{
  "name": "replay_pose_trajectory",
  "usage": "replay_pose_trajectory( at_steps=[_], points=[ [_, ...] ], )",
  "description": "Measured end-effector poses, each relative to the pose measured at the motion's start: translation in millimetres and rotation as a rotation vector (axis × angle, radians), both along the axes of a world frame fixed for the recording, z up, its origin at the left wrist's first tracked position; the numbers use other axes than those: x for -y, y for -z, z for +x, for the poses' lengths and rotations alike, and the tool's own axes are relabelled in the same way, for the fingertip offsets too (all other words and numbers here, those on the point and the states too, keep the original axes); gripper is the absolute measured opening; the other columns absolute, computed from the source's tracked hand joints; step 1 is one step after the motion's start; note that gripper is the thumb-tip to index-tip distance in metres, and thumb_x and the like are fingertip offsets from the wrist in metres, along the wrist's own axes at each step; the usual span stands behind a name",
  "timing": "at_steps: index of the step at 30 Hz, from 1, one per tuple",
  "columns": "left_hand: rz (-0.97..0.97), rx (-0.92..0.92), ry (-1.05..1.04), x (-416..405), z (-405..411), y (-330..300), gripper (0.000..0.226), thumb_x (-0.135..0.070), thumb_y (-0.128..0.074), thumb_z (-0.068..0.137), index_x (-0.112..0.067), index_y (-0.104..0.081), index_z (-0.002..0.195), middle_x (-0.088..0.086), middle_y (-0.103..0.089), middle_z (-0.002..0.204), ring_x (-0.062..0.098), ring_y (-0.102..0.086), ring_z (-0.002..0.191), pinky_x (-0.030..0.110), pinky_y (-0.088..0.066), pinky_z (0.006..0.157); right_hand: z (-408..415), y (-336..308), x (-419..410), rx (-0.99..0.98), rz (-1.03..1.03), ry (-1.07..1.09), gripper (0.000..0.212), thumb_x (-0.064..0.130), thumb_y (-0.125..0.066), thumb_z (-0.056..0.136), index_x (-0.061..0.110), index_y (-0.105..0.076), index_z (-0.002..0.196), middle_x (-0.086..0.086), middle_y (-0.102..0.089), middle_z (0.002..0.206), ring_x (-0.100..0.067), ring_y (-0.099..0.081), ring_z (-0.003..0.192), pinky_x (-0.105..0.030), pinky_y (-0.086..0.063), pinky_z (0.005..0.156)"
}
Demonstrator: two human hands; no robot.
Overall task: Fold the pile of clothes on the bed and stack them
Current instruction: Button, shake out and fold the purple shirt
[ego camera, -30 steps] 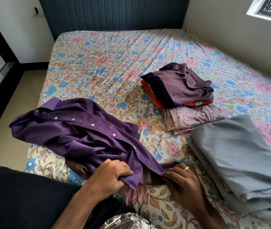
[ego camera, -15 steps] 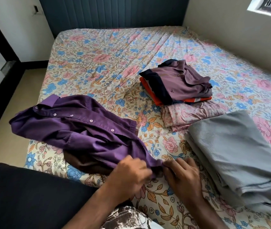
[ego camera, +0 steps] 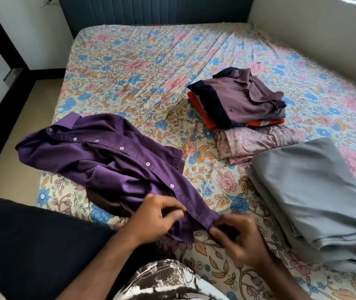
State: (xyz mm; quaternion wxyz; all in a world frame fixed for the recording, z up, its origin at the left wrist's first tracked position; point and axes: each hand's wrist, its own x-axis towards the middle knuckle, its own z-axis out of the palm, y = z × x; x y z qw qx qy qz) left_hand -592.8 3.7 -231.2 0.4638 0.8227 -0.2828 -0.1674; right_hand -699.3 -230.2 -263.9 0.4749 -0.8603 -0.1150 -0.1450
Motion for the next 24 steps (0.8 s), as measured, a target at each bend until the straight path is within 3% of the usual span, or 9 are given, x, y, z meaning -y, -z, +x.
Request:
replay_pose_trajectory(
  at_steps=[4, 7, 10, 13, 15, 18, 21, 24],
  points=[
    [-0.207, -0.101, -0.267, -5, 18, -1, 0.015, -0.003, -0.068, 0.093, -0.015, -0.077, 0.09, 0.0, -0.077, 0.078, 0.016, -0.073, 0.074, 0.025, -0.057, 0.074, 33, -16, -10, -0.09, 0.124, 0.245, 0.019, 0.02, -0.07, 0.096, 0.02, -0.074, 0.078, 0.009, -0.064, 0.055, -0.01, -0.058, 0.044, -0.024, -0.044, 0.041],
    [-0.348, -0.098, -0.451, -18, 44, -5, 0.016, 0.0, -0.066, 0.093, -0.012, -0.076, 0.089, 0.007, -0.076, 0.078, 0.015, -0.07, 0.069, 0.022, -0.055, 0.064, 82, -29, -31, -0.172, 0.074, 0.243, 0.025, 0.019, -0.069, 0.097, 0.022, -0.071, 0.072, 0.011, -0.063, 0.054, -0.007, -0.056, 0.045, -0.024, -0.046, 0.046],
    [-0.431, 0.011, -0.646, -46, 82, -11, 0.019, -0.001, -0.067, 0.092, -0.017, -0.074, 0.084, 0.006, -0.074, 0.076, 0.013, -0.065, 0.064, 0.025, -0.051, 0.057, 139, -42, -69, -0.123, -0.012, 0.2, 0.035, 0.024, -0.069, 0.096, 0.025, -0.061, 0.061, 0.011, -0.054, 0.049, -0.007, -0.046, 0.044, -0.021, -0.035, 0.048],
    [-0.482, 0.089, -0.83, -91, 119, -13, 0.018, -0.006, -0.069, 0.092, -0.019, -0.073, 0.08, 0.008, -0.069, 0.07, 0.017, -0.057, 0.058, 0.025, -0.043, 0.054, 197, -61, -120, -0.045, -0.105, 0.105, 0.024, 0.03, -0.066, 0.093, 0.014, -0.072, 0.075, 0.005, -0.067, 0.063, -0.011, -0.057, 0.055, -0.033, -0.048, 0.058],
    [-0.535, 0.09, -0.944, -124, 139, -15, 0.02, -0.009, -0.068, 0.094, -0.018, -0.072, 0.077, 0.006, -0.066, 0.066, 0.017, -0.053, 0.055, 0.025, -0.04, 0.052, 239, -74, -160, -0.017, -0.128, 0.002, 0.016, 0.025, -0.065, 0.094, 0.015, -0.076, 0.088, 0.002, -0.074, 0.079, -0.013, -0.066, 0.069, -0.033, -0.053, 0.068],
    [-0.385, 0.16, -1.062, -167, 164, -9, 0.021, -0.008, -0.068, 0.093, -0.02, -0.071, 0.077, -0.002, -0.069, 0.073, 0.013, -0.059, 0.064, 0.032, -0.05, 0.067, 291, -79, -212, -0.056, -0.171, -0.081, 0.014, 0.015, -0.061, 0.097, 0.014, -0.075, 0.101, -0.001, -0.075, 0.094, -0.016, -0.066, 0.082, -0.025, -0.048, 0.073],
    [-0.074, 0.265, -1.141, -205, 187, 0, 0.022, -0.002, -0.07, 0.085, -0.021, -0.069, 0.095, 0.002, -0.068, 0.094, 0.018, -0.063, 0.085, 0.041, -0.054, 0.086, 333, -68, -251, -0.099, -0.204, -0.068, 0.02, 0.007, -0.058, 0.093, 0.011, -0.074, 0.104, -0.006, -0.075, 0.095, -0.027, -0.068, 0.088, -0.033, -0.052, 0.076],
    [0.204, 0.305, -1.239, -233, 204, 0, 0.041, -0.015, -0.076, 0.08, -0.025, -0.063, 0.118, 0.006, -0.055, 0.126, 0.029, -0.05, 0.12, 0.051, -0.046, 0.096, 346, -45, -271, -0.149, -0.237, -0.117, 0.016, 0.015, -0.063, 0.085, 0.018, -0.068, 0.099, 0.001, -0.072, 0.086, -0.025, -0.068, 0.083, -0.04, -0.055, 0.076]
  ],
)
